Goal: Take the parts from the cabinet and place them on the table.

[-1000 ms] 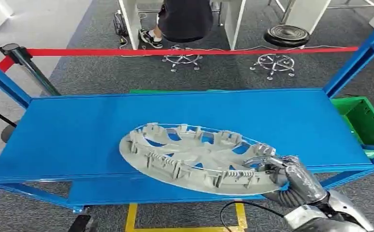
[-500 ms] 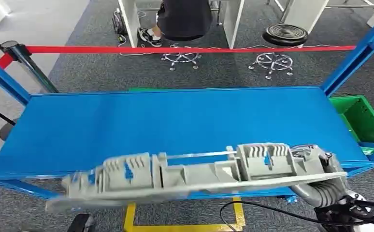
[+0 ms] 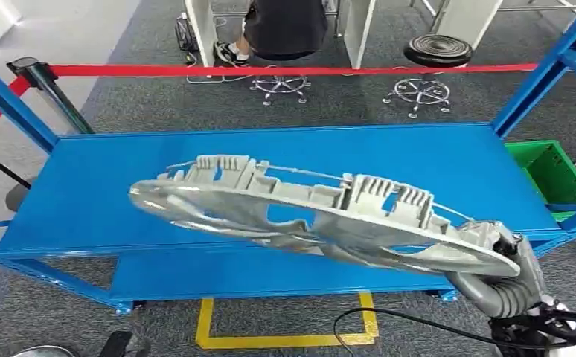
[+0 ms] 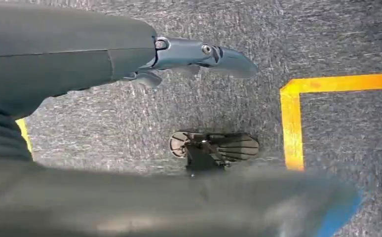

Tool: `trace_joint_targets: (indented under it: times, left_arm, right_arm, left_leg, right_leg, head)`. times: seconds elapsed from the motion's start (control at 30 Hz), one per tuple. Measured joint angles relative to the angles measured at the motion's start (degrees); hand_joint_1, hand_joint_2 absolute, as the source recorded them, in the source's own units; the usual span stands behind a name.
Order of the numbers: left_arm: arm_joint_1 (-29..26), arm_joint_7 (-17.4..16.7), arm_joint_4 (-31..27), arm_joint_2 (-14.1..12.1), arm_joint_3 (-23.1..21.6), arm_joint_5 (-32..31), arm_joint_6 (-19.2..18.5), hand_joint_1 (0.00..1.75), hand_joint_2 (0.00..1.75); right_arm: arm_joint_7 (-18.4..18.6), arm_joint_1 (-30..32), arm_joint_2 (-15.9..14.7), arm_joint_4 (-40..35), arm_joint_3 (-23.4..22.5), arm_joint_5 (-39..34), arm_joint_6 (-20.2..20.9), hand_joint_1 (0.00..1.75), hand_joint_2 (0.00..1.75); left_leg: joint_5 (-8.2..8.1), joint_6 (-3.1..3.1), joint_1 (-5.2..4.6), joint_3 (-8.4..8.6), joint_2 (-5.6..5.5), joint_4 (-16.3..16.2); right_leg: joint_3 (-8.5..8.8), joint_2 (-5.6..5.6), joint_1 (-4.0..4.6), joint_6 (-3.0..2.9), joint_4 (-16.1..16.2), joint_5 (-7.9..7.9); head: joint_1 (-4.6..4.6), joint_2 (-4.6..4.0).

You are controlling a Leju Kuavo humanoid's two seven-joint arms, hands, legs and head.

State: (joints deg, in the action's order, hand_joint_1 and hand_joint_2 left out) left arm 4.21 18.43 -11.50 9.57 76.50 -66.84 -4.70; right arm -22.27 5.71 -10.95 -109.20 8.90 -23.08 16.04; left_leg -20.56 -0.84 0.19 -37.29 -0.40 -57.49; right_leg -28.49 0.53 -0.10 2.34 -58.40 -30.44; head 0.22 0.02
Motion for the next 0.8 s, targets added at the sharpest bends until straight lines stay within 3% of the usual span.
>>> trace_joint_targets:
  times: [0.07,0.1,0.13,0.17,0.23,0.27,0.3,0.33,0.4,0.43,0.47,0.57,0.6,0.63,0.7,0.73,0.77,0.8]
  left_arm:
    - [-0.13,-0.28,0.00,0.00,-0.35,-0.35,0.79,0.00,1.75]
    - [-0.15,-0.28,0.00,-0.07,-0.33,0.04,0.94,0.00,1.75]
    - [-0.17,0.08,0.00,-0.04,-0.31,0.59,0.42,0.00,1.75]
    - [-0.17,0.64,0.00,0.02,-0.31,1.03,-0.11,0.00,1.75]
    - [-0.17,1.22,0.00,0.02,-0.33,1.44,-0.24,0.00,1.75]
    - [-0.21,1.18,0.00,0.02,-0.33,1.53,0.44,0.00,1.75]
    - [-0.26,0.88,0.00,0.02,-0.31,1.64,1.00,0.00,1.75]
    - [-0.25,0.40,0.00,0.02,-0.29,1.84,0.96,0.00,1.75]
    - [-0.18,0.17,0.00,-0.04,-0.24,1.95,0.39,0.00,1.75]
    - [-0.12,0.09,0.00,-0.07,-0.22,2.03,0.17,0.00,1.75]
    - [-0.10,-0.18,0.00,-0.04,-0.17,2.12,0.00,0.00,1.75]
    - [-0.06,-0.92,0.00,0.00,-0.11,2.21,-0.72,0.00,1.75]
    - [-0.11,-1.03,0.00,0.18,-0.07,2.19,-0.90,0.00,1.75]
    - [-0.10,-1.09,0.00,0.05,-0.04,2.19,-0.92,0.00,1.75]
    - [-0.08,-1.05,0.00,-0.04,0.02,2.54,-1.14,0.00,1.75]
    - [-0.08,-1.07,0.00,-0.07,0.07,2.60,-1.14,0.00,1.75]
    - [-0.10,-1.31,0.00,-0.07,0.09,2.52,-0.75,0.00,1.75]
    - [-0.14,-1.59,0.00,-0.04,0.09,2.04,0.17,0.00,1.75]
  right_arm:
    - [-0.09,0.20,0.11,-0.07,-0.13,0.37,-0.02,1.75,1.75]
    - [-0.07,0.25,0.11,-0.20,-0.26,0.52,-0.02,1.75,1.75]
    - [-0.07,0.42,0.15,-0.30,-0.33,0.68,-0.09,1.75,1.75]
    - [-0.02,0.67,0.22,-0.37,-0.33,0.74,-0.28,1.75,1.75]
    - [-0.02,1.15,0.31,-0.50,-0.39,1.27,-0.81,1.75,1.75]
    - [-0.02,1.53,0.31,-0.57,-0.39,1.95,-1.23,1.75,1.75]
    - [-0.02,1.94,0.31,-0.72,-0.39,2.65,-1.58,1.75,1.75]
    - [-0.04,2.25,0.31,-0.87,-0.42,3.22,-1.84,1.75,1.75]
    - [0.00,2.55,0.31,-1.33,-0.42,4.07,-2.12,1.75,1.75]
    - [0.07,2.60,0.28,-1.53,-0.48,4.13,-2.27,1.75,1.75]
    - [0.24,2.70,0.28,-1.64,-0.57,4.06,-2.25,1.75,1.75]
    - [0.68,2.95,0.20,-1.77,-0.85,3.93,-2.23,1.75,1.75]
    - [0.77,3.18,0.07,-1.79,-1.02,3.91,-2.25,1.75,1.75]
    - [0.85,3.21,0.07,-1.79,-1.29,3.74,-2.25,1.75,1.75]
    - [1.14,3.30,0.04,-1.79,-1.55,2.93,-2.16,1.75,1.75]
    - [1.27,3.47,0.04,-1.77,-1.60,2.71,-2.03,1.75,1.75]
    - [1.35,3.70,0.04,-1.77,-1.71,2.51,-1.88,1.75,1.75]
    - [1.40,3.94,0.04,-1.77,-1.81,2.43,-1.84,1.75,1.75]
  left_leg:
    - [0.55,-0.84,0.17,-0.02,-0.01,0.45]
    - [-0.75,-1.14,0.24,-0.43,0.02,-0.22]
    - [-3.31,-1.41,0.22,-1.42,0.01,-2.73]
    - [-6.22,-1.65,0.28,-3.15,0.02,-7.21]
    - [-10.06,-1.89,0.27,-6.49,0.02,-16.30]
    - [-9.98,-1.91,0.27,-6.68,0.02,-17.57]
    - [-8.66,-1.80,0.26,-5.53,0.02,-16.41]
    - [-6.71,-1.59,0.25,-3.41,0.02,-13.17]
    - [-3.14,-0.89,0.15,2.49,0.02,-3.24]
    - [-3.72,-0.55,-0.12,4.47,0.00,-0.66]
    - [-3.74,-0.44,-0.09,4.37,-0.01,-0.11]
    - [-3.88,0.67,-0.03,3.98,-0.01,0.70]
    - [-3.42,1.20,0.29,4.05,0.10,1.07]
    - [-3.29,1.43,0.32,3.90,0.12,1.07]
    - [-3.02,1.78,0.26,3.51,0.16,1.05]
    - [-2.84,1.79,0.25,3.24,0.17,1.02]
    - [-2.65,1.74,0.25,2.98,0.17,0.99]
    - [-2.43,1.67,0.27,2.76,0.17,0.97]
  right_leg:
    - [-0.27,-0.06,-0.12,-1.32,0.38,0.80]
    - [-0.14,-0.20,-0.23,-1.81,0.39,1.17]
    - [-0.45,-0.20,-0.25,-2.24,0.37,1.49]
    - [-0.84,-0.22,-0.23,-2.34,0.35,1.81]
    - [-1.51,-0.25,-0.15,-2.39,0.29,2.24]
    - [-1.65,-0.26,-0.10,-2.41,0.28,2.34]
    - [-1.73,-0.25,-0.08,-2.36,0.27,2.40]
    - [-1.72,-0.23,-0.06,-2.31,0.27,2.43]
    - [-1.59,-0.16,-0.06,-2.18,0.26,2.42]
    - [-1.94,-0.09,0.28,-1.80,0.14,2.34]
    - [-2.32,-0.09,0.27,-1.45,0.12,2.53]
    - [-2.20,-0.05,0.21,-0.39,0.25,2.83]
    - [-2.74,-0.06,0.12,-0.04,-0.33,1.95]
    - [-3.47,-0.19,0.13,0.28,-2.42,0.05]
    - [-7.01,-0.19,-0.16,0.77,-11.38,-4.78]
    - [-8.70,-0.19,-0.17,0.94,-15.45,-6.43]
    - [-9.51,-0.19,-0.20,1.09,-17.53,-6.82]
    - [-8.75,-0.19,-0.27,1.17,-16.41,-5.60]
  head:
    - [0.00,0.00]
    - [-0.11,0.00]
    - [-0.37,0.00]
    - [-0.37,0.00]
    - [-0.42,0.00]
    - [-0.35,0.00]
    - [-0.37,0.00]
    - [-0.37,0.00]
    - [-0.39,0.00]
    - [-0.37,0.00]
    - [-0.28,0.00]
    - [-0.33,0.00]
    - [-0.31,0.00]
    - [-0.05,0.00]
    - [-0.07,0.00]
    - [-0.04,0.00]
    - [-0.04,0.00]
    - [-0.02,0.00]
